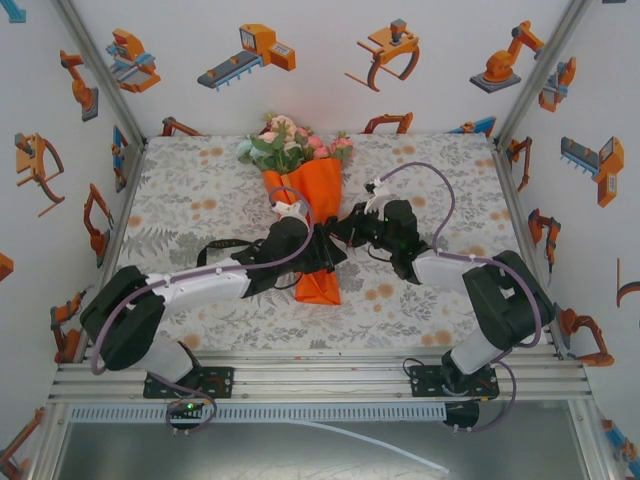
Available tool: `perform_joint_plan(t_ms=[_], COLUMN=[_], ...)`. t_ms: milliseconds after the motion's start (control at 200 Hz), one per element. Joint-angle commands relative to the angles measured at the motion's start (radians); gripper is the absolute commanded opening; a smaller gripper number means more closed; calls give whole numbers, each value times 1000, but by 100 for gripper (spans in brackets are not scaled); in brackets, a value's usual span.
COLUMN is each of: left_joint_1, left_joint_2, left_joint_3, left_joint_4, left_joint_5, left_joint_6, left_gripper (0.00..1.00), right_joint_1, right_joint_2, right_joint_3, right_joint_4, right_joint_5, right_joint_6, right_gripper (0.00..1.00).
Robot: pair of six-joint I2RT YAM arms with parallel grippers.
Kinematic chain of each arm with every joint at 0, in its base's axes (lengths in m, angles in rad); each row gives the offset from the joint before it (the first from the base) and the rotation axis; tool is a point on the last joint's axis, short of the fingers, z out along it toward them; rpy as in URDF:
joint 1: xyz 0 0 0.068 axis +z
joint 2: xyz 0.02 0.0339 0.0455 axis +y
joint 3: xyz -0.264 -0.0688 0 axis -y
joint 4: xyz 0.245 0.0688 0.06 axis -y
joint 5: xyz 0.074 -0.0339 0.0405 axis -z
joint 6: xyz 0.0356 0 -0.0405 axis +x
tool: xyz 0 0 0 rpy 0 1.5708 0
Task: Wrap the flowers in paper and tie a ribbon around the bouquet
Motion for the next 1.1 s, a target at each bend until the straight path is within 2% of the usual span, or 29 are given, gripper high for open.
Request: perform_joint_plan(t_ms=[0,75,315,521,586,661,726,811,921,981,1031,1096], left_joint_1=[-6,-7,-6,-1,0,6,44,143,290,343,363,361], left_joint_2=[-57,-64,-128,-114,-145,-202,-252,-273,-183,-106,-59,-35], left_joint_3=[6,49,71,102,110,118,124,151,264,329,361,349], left_joint_4=[12,-99,-224,-236,-274,-327,-354,-389,-462,-505,-519,-456], left_joint_5=[-9,-36,-105,-21,-64,-163,-192,-96,236,380,432,460], left_joint_6=[207,249,319,251,269,324,338,319,319,280,245,200], left_gripper=[54,54,59,62,62,62,62,62,58,58,56,54], right_joint_1=[-2,-2,-2,-3,-2,-2,-2,4,27,41,54,71], right_joint_2=[-34,-37,-37,-35,-41,-46,-48,-50,-58,-54,-51,-45], right_joint_3=[28,28,33,44,40,36,35,39,46,58,74,99], right_joint_4=[-3,-13,-29,-41,-45,-48,-48,-47,-52,-72,-98,-145], right_joint_5=[-15,-13,-18,-26,-27,-38,-66,-109,-157,-174,-187,-195], right_joint_6=[-19,-26,-38,-41,-41,-55,-71,-92,-148,-175,-195,-225], right_gripper=[0,0,0,0,0,0,0,0,0,0,0,0])
